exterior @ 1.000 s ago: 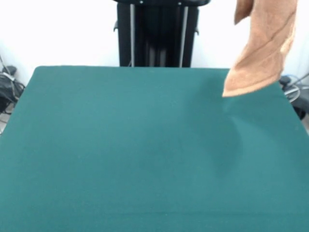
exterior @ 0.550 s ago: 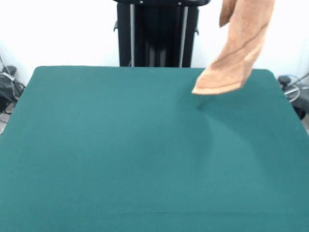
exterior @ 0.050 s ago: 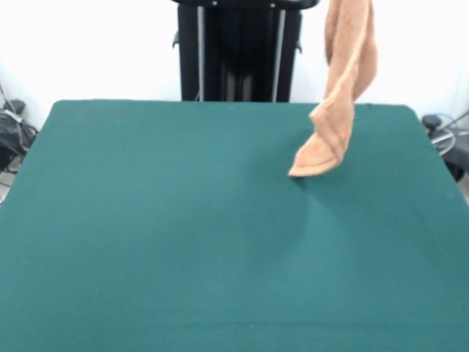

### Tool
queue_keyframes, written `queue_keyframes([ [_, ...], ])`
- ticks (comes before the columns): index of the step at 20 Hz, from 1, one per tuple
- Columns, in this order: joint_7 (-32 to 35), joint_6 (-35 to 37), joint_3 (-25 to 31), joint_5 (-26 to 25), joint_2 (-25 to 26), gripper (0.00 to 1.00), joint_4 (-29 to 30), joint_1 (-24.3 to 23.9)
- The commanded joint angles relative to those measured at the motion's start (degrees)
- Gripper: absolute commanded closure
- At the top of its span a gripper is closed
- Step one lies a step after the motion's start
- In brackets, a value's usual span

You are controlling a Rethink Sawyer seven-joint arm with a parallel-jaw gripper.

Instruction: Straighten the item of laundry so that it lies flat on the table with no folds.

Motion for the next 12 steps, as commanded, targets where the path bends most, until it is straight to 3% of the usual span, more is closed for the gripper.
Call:
queue_keyframes([
  [1,-13.33,-3.25,6.89,-3.34,3.92,1.0,1.41,-3.75],
  [12,-13.69,3.65,12.17,-7.03,3.85,1.0,-2.94,-8.51],
])
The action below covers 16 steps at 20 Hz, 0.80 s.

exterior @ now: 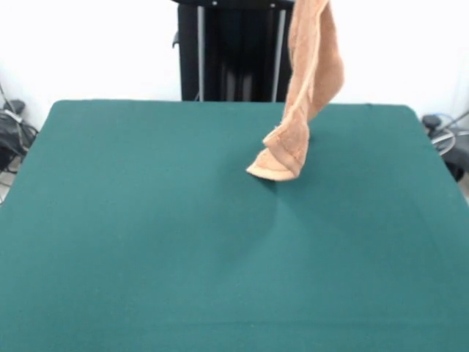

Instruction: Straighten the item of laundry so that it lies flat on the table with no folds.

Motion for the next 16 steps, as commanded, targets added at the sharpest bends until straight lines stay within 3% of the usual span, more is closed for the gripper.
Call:
queue_keyframes([
  [1,-13.75,5.36,8.5,-3.23,2.08,1.0,-3.13,-2.52],
  [6,-14.58,11.46,11.24,-4.37,2.0,1.0,-7.14,-4.94],
  [11,-15.43,12.9,13.47,-6.47,2.43,1.0,-8.9,-6.93],
  [16,-13.24,18.36,15.21,-6.8,-0.18,1.0,-11.27,-7.22],
])
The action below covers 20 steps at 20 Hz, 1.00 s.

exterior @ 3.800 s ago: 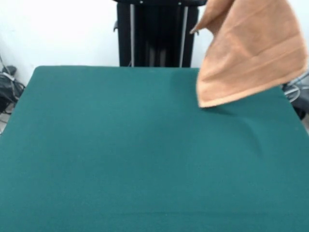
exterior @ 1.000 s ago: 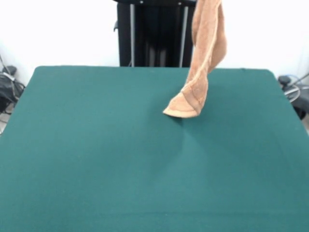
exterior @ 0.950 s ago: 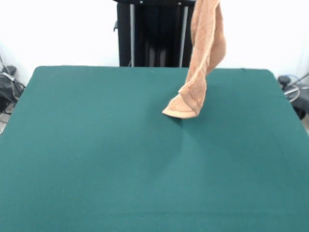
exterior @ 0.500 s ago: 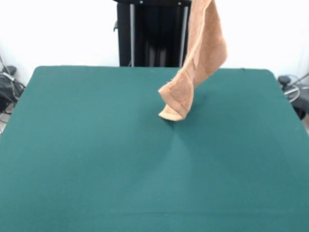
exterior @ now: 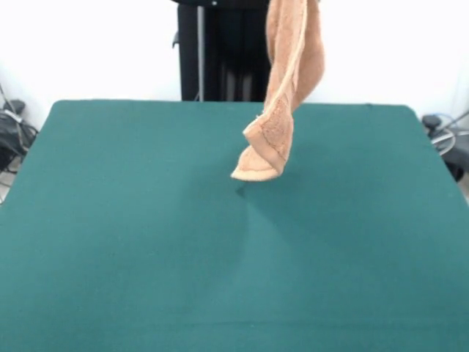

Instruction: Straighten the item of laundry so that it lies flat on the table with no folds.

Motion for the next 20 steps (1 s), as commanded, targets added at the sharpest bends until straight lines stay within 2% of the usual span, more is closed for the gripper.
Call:
queue_keyframes([
  [1,-13.32,9.28,7.62,-2.33,0.07,1.0,-3.55,-0.99],
  [9,-16.91,9.0,10.45,-3.89,2.77,1.0,-4.71,-4.75],
  [20,-22.42,9.82,13.93,-6.92,3.42,1.0,-5.38,-11.26],
])
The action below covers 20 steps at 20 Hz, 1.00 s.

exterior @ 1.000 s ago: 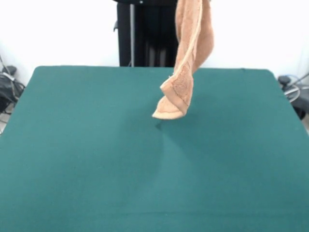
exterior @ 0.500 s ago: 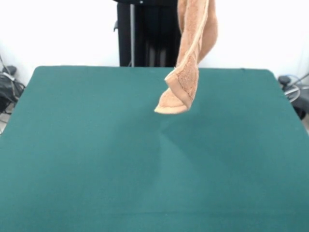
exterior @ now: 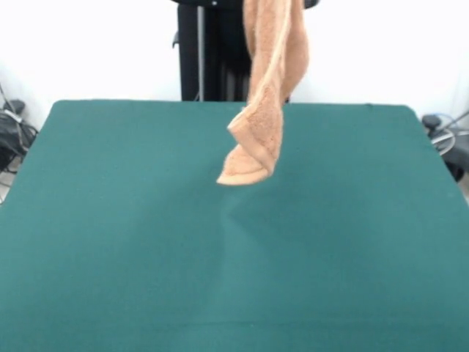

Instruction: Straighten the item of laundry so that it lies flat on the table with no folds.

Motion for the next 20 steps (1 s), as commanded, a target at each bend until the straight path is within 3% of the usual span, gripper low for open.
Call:
queue_keyframes([
  [1,-17.09,4.25,5.47,-3.67,3.33,1.0,0.48,-3.73],
  [8,-21.36,2.95,5.63,-4.78,3.8,1.0,1.07,-7.28],
  [20,-24.25,3.28,6.07,-5.75,4.97,1.0,-0.48,-9.27],
])
